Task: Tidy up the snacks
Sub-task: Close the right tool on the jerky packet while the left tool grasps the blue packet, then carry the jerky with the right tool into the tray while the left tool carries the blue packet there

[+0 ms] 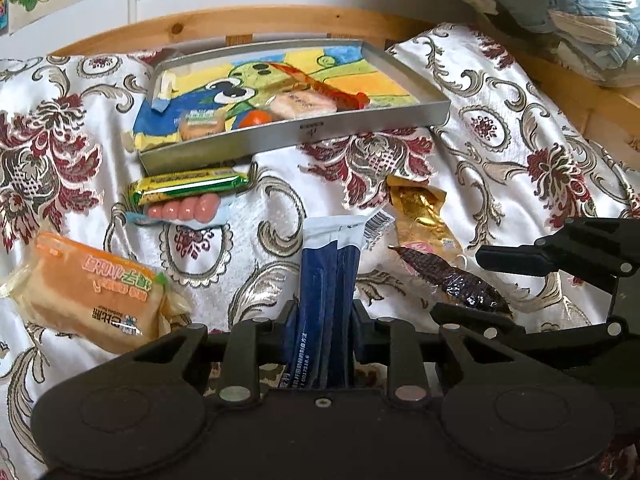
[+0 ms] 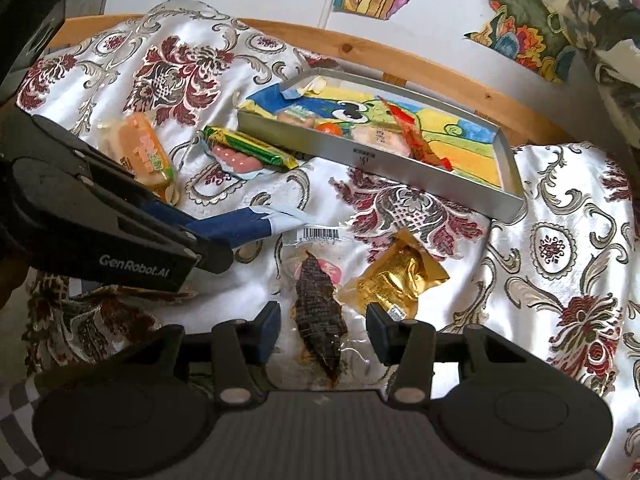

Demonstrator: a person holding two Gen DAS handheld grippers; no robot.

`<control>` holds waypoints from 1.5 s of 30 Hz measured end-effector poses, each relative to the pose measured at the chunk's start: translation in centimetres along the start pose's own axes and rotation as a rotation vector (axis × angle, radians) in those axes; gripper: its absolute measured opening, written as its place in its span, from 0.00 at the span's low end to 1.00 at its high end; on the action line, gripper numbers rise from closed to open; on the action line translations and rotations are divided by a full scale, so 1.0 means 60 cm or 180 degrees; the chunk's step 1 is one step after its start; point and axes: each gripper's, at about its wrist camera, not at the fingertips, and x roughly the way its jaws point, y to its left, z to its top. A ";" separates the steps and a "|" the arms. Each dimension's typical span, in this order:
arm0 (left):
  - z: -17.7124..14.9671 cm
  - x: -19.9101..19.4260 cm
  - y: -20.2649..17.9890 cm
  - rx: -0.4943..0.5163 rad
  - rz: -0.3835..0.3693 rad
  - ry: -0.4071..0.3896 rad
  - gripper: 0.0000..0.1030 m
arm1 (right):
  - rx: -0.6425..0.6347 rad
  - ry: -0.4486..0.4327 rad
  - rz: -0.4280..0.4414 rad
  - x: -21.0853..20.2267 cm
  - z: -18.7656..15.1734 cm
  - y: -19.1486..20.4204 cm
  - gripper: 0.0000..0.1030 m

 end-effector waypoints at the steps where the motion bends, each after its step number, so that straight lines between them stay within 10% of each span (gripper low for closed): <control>1: 0.000 -0.002 0.000 0.0003 -0.0003 -0.0014 0.28 | 0.0013 -0.0012 -0.0003 -0.001 0.001 -0.002 0.49; 25: 0.053 -0.016 0.030 -0.0217 0.0088 -0.0532 0.28 | 0.0132 -0.0546 -0.0352 -0.009 0.012 -0.039 0.50; 45: 0.273 0.089 0.101 -0.0543 0.0322 -0.0844 0.28 | 0.0235 -0.1025 -0.0542 0.097 0.178 -0.173 0.50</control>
